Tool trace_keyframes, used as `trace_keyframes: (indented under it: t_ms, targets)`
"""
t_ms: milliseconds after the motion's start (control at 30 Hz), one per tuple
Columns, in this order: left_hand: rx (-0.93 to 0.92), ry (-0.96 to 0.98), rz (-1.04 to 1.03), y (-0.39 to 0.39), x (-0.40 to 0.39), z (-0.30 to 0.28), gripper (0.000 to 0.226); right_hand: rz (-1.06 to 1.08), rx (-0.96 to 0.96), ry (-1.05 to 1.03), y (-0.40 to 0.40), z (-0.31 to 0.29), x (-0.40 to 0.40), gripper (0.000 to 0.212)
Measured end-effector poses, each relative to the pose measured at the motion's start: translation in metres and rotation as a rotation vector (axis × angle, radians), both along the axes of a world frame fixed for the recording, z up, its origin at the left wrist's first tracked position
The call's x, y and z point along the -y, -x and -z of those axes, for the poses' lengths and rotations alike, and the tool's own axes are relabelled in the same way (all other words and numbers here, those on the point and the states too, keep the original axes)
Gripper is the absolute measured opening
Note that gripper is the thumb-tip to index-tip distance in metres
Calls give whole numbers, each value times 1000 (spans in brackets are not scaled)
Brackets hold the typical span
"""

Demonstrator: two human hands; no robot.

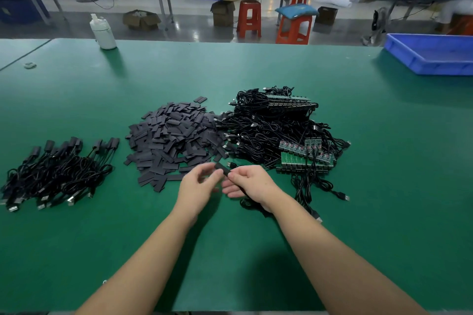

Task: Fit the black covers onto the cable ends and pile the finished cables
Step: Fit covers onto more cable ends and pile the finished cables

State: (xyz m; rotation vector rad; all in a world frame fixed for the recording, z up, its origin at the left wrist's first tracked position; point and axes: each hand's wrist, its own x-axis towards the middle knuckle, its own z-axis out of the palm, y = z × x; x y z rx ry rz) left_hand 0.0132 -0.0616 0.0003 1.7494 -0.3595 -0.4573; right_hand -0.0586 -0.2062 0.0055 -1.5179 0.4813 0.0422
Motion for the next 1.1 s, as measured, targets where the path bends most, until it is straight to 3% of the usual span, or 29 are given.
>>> trace_keyframes:
  t_ms: [100, 133, 233, 300, 400, 533, 767, 833, 967, 1100]
  targets:
    - [-196, 114, 12, 3, -3, -7, 30, 33, 22, -17, -6, -2, -13, 20]
    - [-227, 152, -2, 4, -4, -8, 29, 17, 9, 95, -7, -3, -17, 22]
    - [-326, 251, -71, 1, -12, -8, 18, -119, -46, 811, -7, -5, -23, 46]
    - [-347, 221, -105, -8, -22, -7, 20, -131, -42, 975, -3, -5, -27, 52]
    - [-370, 134, -164, -28, -49, -5, 23, 3, -43, 992, 5, 1, -22, 41]
    - [-229, -131, -228, -72, -99, -6, 24, 165, -99, 1123, 19, 23, -8, 27]
    - [157, -825, -244, -177, -145, -19, 42, 135, -93, 1261, 29, 53, -10, 38]
    - [216, -880, -273, -199, -147, -22, 40, 143, -102, 1253, 28, 54, -11, 40]
    - [280, -798, -412, -230, -143, -19, 27, 128, -127, 1275, 27, 57, -9, 45]
    - [327, -876, -427, -249, -144, -14, 38, 110, -146, 1308, 24, 60, -9, 46]
